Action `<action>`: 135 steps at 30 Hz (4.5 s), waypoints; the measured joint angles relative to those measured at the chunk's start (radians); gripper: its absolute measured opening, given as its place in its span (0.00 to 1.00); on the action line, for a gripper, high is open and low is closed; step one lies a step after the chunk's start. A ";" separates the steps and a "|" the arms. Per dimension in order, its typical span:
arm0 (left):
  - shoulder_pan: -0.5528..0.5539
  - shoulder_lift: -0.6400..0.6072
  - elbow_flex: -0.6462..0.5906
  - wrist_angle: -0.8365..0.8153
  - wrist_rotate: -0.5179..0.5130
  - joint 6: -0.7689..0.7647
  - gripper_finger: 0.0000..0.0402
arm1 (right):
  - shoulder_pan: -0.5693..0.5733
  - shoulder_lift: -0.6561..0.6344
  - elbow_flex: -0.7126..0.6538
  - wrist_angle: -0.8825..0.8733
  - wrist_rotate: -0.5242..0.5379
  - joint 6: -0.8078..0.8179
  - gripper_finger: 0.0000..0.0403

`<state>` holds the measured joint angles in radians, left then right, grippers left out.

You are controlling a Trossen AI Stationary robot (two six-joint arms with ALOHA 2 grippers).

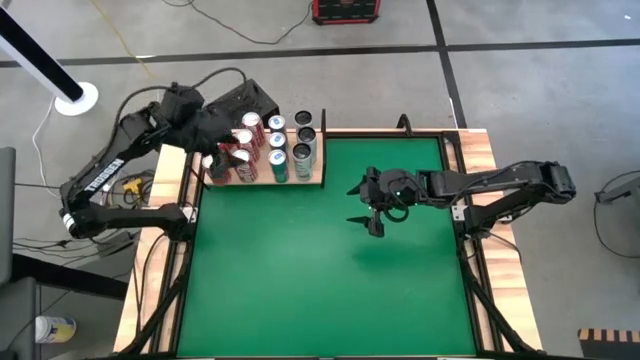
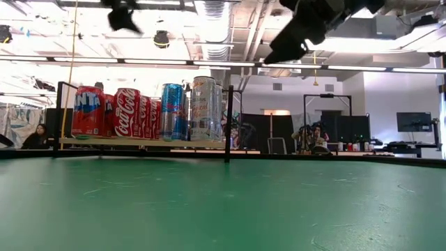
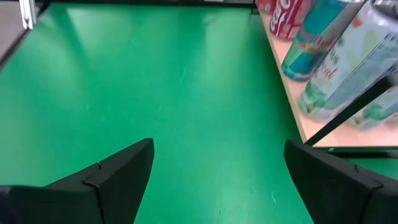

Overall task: Place canned beverage on shelf
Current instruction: Adjust the white and yellow soda can on the shelf, then return to Home Position

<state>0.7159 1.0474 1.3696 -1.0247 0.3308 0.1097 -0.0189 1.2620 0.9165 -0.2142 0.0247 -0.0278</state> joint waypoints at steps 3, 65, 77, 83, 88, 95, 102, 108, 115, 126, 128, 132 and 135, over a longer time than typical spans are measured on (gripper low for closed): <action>-0.095 -0.026 -0.050 0.177 0.151 -0.028 0.84 | 0.000 -0.001 0.034 -0.018 0.000 -0.003 0.95; -0.606 -0.470 -0.409 0.407 -0.625 0.019 0.00 | -0.434 0.495 0.489 0.035 0.024 -0.031 0.04; -0.606 -0.470 -0.409 0.410 -0.626 0.009 0.00 | -0.435 0.494 0.489 0.063 0.024 -0.028 0.04; -0.606 -0.470 -0.409 0.410 -0.625 0.009 0.00 | -0.439 0.495 0.489 0.061 0.024 -0.014 0.04; -0.606 -0.470 -0.409 0.409 -0.625 0.008 0.00 | -0.439 0.533 0.485 0.069 0.023 -0.002 0.04; -0.606 -0.470 -0.409 0.404 -0.626 0.012 0.00 | -0.438 0.549 0.491 0.092 0.019 -0.014 0.04; -0.606 -0.471 -0.409 0.402 -0.626 0.028 0.00 | -0.436 0.560 0.531 0.083 -0.003 -0.020 0.04; -0.606 -0.470 -0.409 0.400 -0.625 0.027 0.00 | -0.432 0.560 0.534 0.084 -0.004 -0.022 0.04; -0.606 -0.471 -0.409 0.400 -0.625 0.026 0.00 | -0.432 0.531 0.534 0.049 -0.002 -0.033 0.04; -0.606 -0.470 -0.409 0.401 -0.625 0.026 0.00 | -0.289 0.387 0.536 0.005 -0.049 -0.036 0.05; -0.606 -0.470 -0.409 0.401 -0.625 0.026 0.00 | -0.233 0.386 0.536 0.003 -0.050 -0.036 0.05; -0.606 -0.472 -0.409 0.401 -0.572 0.020 0.00 | -0.115 0.386 0.536 -0.020 -0.042 -0.040 0.05; -0.606 -0.472 -0.409 0.405 -0.497 0.008 0.00 | -0.011 0.381 0.535 -0.055 -0.027 -0.048 0.05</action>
<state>0.1101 0.5754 0.9607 -0.6199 -0.1658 0.1178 -0.0296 1.6427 1.4516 -0.2693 -0.0026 -0.0761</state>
